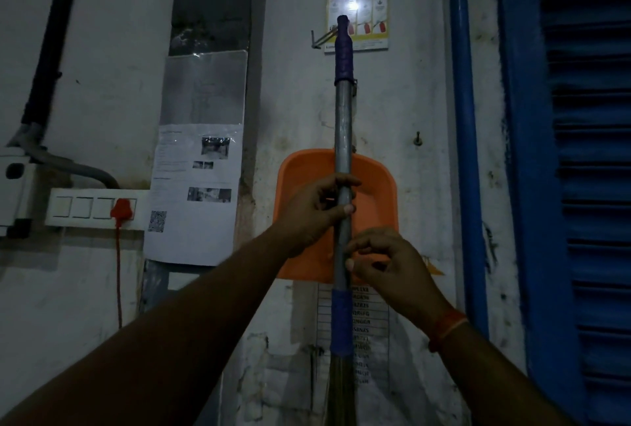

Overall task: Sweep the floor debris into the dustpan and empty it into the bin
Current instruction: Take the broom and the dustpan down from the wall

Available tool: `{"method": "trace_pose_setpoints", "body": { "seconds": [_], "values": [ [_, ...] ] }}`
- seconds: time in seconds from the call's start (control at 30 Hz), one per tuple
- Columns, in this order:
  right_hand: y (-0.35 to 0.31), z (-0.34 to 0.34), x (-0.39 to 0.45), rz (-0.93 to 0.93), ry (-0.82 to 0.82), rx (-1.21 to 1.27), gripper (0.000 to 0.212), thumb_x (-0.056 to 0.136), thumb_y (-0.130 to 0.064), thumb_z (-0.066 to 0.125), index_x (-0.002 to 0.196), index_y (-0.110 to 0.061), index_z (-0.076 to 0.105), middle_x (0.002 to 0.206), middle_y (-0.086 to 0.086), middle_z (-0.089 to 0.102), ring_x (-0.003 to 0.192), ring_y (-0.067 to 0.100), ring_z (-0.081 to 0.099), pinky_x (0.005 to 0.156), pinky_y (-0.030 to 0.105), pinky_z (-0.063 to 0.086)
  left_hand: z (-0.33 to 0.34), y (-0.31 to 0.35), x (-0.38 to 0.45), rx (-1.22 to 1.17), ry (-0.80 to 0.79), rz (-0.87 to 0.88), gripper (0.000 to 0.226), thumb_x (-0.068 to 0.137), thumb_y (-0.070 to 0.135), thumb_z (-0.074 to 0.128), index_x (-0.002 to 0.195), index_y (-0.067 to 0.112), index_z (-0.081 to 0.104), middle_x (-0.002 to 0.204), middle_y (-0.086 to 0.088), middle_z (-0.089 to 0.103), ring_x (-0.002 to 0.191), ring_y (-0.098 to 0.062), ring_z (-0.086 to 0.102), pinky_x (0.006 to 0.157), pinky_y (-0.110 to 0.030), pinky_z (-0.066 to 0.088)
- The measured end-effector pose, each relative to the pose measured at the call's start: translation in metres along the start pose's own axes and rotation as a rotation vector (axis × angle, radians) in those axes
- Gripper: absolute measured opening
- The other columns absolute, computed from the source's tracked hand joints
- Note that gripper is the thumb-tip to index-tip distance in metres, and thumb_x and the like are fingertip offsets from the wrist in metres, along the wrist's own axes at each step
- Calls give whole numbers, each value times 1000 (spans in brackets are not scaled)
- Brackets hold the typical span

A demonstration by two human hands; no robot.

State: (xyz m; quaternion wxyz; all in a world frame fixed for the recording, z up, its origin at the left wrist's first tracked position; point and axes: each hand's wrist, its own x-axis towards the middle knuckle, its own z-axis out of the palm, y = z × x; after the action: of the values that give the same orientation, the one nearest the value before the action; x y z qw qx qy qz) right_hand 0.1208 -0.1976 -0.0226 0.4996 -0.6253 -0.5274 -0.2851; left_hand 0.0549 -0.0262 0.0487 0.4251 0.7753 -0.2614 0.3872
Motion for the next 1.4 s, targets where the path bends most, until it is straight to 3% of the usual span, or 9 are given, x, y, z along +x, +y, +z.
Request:
{"method": "trace_pose_setpoints", "body": {
  "seconds": [0.27, 0.43, 0.63, 0.8, 0.93, 1.1, 1.2, 1.4],
  "values": [
    [-3, 4, -5, -11, -283, -145, 33, 83, -18, 75, 114, -27, 70, 112, -17, 68, 103, -4, 62, 93, 23, 53, 1, 15, 1, -68, -13, 7, 40, 95, 1, 63, 125, 28, 61, 129, -12, 57, 120, -32, 61, 96, -46, 58],
    [-6, 6, 1, -7, -217, -61, 22, 82, -18, 75, 101, -27, 73, 104, -16, 71, 100, -2, 64, 91, 29, 55, 1, 23, -1, -112, 11, 40, 40, 97, -1, 60, 133, 17, 56, 138, -14, 53, 119, -26, 62, 89, -32, 58],
    [-9, -2, 17, -18, -157, -64, 20, 81, -16, 76, 98, -25, 72, 100, -11, 72, 96, 3, 67, 89, 36, 57, -4, 5, -20, -186, -25, -4, 36, 97, 4, 63, 130, 9, 51, 144, -12, 52, 130, -28, 58, 102, -47, 54],
    [-12, -19, 33, -34, -71, -54, 16, 82, -15, 75, 94, -25, 72, 97, -7, 72, 95, 9, 68, 88, 42, 57, -4, -11, -47, -206, 20, -44, 26, 97, 6, 65, 120, 9, 53, 139, -15, 56, 127, -26, 61, 98, -35, 53],
    [-11, -35, 42, -8, 23, 8, 14, 81, -14, 76, 91, -23, 72, 93, -3, 72, 91, 16, 69, 84, 47, 58, 0, -20, -68, -194, -47, -70, 21, 94, 8, 69, 109, 17, 57, 135, -17, 59, 126, -29, 61, 105, -45, 53],
    [-12, -52, 45, 9, 110, 79, 13, 81, -7, 75, 91, -13, 70, 91, 7, 71, 90, 23, 69, 80, 46, 60, 13, -20, -83, -133, -182, -72, 30, 91, 6, 74, 111, 14, 54, 127, -18, 61, 117, -26, 65, 99, -43, 54],
    [-15, -58, 42, 22, 150, 154, 11, 81, -1, 73, 90, -6, 67, 90, 14, 68, 90, 30, 68, 77, 40, 60, 23, -19, -88, -35, -220, -65, 35, 89, 7, 76, 114, 13, 52, 118, -3, 63, 109, -18, 66, 93, -34, 53],
    [-22, -72, 29, 99, 110, 189, 11, 83, 0, 71, 93, -2, 66, 91, 19, 69, 88, 30, 69, 72, 31, 60, 31, -26, -95, 2, -160, -29, 29, 90, 3, 73, 115, 12, 60, 116, 0, 66, 110, -17, 65, 95, -39, 53]
  ]
}}
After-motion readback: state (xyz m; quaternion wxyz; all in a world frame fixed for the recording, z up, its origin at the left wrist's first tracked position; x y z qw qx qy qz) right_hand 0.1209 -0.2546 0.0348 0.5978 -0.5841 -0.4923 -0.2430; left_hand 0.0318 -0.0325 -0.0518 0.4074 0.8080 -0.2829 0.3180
